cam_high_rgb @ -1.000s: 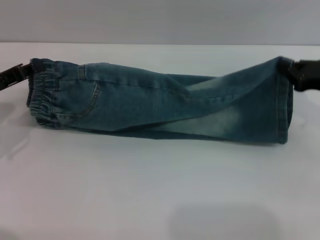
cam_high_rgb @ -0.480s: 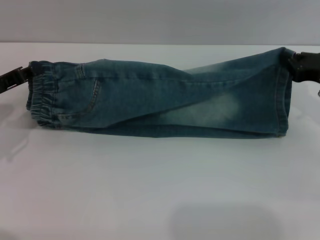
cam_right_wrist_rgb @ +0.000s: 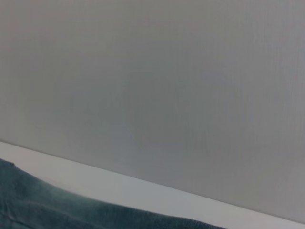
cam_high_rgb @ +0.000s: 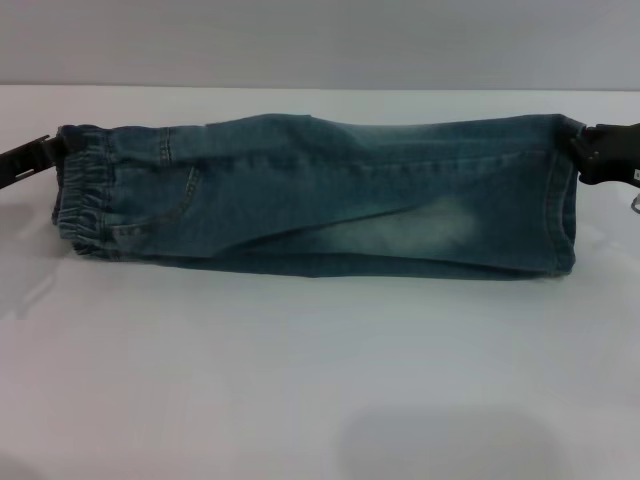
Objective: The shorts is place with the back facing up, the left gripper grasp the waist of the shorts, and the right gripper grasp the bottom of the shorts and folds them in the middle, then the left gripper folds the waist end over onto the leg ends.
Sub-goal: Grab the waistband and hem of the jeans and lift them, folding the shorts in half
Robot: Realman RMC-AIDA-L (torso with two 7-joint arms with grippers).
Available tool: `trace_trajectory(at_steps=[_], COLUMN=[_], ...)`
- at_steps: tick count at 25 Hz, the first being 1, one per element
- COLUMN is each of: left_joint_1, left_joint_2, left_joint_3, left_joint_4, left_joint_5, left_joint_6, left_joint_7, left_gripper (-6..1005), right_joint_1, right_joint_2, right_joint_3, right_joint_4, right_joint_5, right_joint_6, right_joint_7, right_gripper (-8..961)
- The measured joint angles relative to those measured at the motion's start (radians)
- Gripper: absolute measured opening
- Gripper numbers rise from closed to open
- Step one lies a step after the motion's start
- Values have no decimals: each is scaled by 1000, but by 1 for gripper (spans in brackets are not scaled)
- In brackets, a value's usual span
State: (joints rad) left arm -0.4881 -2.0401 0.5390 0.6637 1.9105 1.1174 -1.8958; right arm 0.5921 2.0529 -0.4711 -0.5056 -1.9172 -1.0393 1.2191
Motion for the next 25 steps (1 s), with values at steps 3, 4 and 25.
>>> trace_trajectory(at_steps=[3, 4, 25], left_joint_1=[-3, -6, -22], left_joint_2=[-2, -3, -6], left_joint_3=[16, 32, 75], left_joint_4=[1, 2, -1], left_joint_5=[0, 1, 1], left_joint_6=[-19, -37, -101], left_joint_7=[0, 0, 22], left_gripper=[214, 215, 226], right_joint_1=[1, 2, 22], right_joint_2=[-1, -1, 6], right_joint_3=[0, 0, -85], right_joint_4=[1, 1, 17], right_joint_5=[-2, -2, -4], right_joint_6=[11, 17, 104], right_joint_7=[0, 0, -3], right_gripper=[-1, -1, 0])
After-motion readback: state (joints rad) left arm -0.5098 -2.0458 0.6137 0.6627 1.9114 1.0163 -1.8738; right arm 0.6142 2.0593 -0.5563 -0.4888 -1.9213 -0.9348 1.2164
